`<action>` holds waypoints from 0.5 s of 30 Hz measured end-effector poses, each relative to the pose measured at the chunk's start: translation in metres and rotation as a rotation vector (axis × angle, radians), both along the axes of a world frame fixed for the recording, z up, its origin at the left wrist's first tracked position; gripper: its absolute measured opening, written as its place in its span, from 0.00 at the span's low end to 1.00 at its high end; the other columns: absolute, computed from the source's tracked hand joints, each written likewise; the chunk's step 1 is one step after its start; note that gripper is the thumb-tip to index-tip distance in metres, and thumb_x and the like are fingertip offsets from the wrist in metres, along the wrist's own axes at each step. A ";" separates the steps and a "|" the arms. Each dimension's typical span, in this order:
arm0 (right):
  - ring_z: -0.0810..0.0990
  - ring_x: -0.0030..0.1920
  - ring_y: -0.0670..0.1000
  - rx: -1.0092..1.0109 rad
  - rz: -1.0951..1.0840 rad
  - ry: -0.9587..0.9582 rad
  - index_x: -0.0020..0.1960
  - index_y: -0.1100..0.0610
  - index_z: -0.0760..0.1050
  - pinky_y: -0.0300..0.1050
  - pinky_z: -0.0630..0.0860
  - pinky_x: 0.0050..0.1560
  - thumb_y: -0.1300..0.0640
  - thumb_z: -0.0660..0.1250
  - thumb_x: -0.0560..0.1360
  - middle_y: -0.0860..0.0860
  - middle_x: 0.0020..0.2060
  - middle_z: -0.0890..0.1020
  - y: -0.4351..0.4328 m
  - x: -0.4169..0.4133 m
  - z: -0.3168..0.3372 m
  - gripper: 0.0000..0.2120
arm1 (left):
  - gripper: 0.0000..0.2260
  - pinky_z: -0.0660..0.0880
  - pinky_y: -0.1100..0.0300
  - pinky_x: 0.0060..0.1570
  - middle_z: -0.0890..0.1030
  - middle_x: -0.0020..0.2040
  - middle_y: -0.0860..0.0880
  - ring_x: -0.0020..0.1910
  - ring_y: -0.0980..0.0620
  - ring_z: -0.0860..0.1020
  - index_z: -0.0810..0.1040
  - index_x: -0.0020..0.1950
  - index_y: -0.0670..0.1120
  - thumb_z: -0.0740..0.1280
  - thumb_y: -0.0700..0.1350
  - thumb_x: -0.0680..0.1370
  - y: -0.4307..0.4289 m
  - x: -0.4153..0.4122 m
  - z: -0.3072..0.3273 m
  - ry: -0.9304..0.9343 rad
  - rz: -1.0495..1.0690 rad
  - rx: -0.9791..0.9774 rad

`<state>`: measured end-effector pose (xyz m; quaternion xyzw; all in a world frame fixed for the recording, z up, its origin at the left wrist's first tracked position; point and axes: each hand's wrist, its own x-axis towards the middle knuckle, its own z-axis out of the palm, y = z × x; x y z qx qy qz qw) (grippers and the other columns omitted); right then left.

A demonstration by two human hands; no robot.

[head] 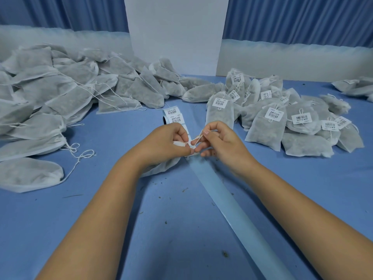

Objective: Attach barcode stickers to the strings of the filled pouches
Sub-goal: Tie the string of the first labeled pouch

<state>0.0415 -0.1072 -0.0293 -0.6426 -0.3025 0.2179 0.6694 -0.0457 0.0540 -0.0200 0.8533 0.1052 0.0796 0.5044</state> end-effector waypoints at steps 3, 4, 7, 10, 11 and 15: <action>0.81 0.33 0.49 0.003 -0.016 -0.013 0.48 0.56 0.67 0.38 0.75 0.32 0.61 0.55 0.84 0.56 0.39 0.84 0.001 0.001 -0.001 0.06 | 0.11 0.74 0.64 0.40 0.84 0.43 0.47 0.37 0.58 0.78 0.76 0.44 0.49 0.77 0.43 0.70 -0.003 0.001 0.000 -0.011 0.015 0.036; 0.80 0.32 0.49 0.004 -0.025 -0.019 0.47 0.56 0.66 0.39 0.74 0.31 0.60 0.55 0.84 0.56 0.38 0.83 0.001 0.001 -0.002 0.06 | 0.11 0.74 0.61 0.42 0.84 0.44 0.46 0.37 0.56 0.77 0.76 0.44 0.49 0.77 0.43 0.70 -0.004 0.001 0.001 -0.010 0.011 0.044; 0.77 0.28 0.48 0.008 -0.042 -0.041 0.48 0.55 0.66 0.38 0.72 0.27 0.61 0.56 0.84 0.52 0.33 0.82 0.001 0.002 -0.003 0.06 | 0.10 0.73 0.60 0.42 0.83 0.41 0.48 0.37 0.57 0.76 0.75 0.44 0.48 0.76 0.42 0.71 -0.011 0.001 0.002 -0.008 -0.013 0.062; 0.74 0.24 0.48 -0.015 -0.066 -0.085 0.48 0.55 0.67 0.38 0.70 0.25 0.61 0.56 0.83 0.49 0.29 0.80 -0.001 0.003 -0.004 0.06 | 0.10 0.72 0.67 0.39 0.80 0.39 0.53 0.35 0.58 0.75 0.75 0.45 0.48 0.76 0.43 0.72 -0.019 0.003 0.003 -0.013 -0.041 0.076; 0.73 0.24 0.48 -0.028 -0.074 -0.106 0.48 0.55 0.67 0.39 0.70 0.24 0.60 0.57 0.83 0.49 0.28 0.79 -0.001 0.003 -0.004 0.06 | 0.10 0.71 0.69 0.38 0.80 0.39 0.54 0.36 0.58 0.75 0.75 0.45 0.49 0.76 0.43 0.72 -0.022 0.004 0.003 -0.015 -0.043 0.090; 0.69 0.24 0.50 -0.063 -0.108 -0.150 0.47 0.52 0.69 0.40 0.68 0.24 0.59 0.58 0.83 0.49 0.26 0.75 -0.002 0.003 -0.005 0.06 | 0.13 0.74 0.65 0.45 0.83 0.46 0.51 0.42 0.56 0.78 0.72 0.47 0.52 0.76 0.46 0.71 -0.028 0.007 0.002 0.000 -0.030 0.120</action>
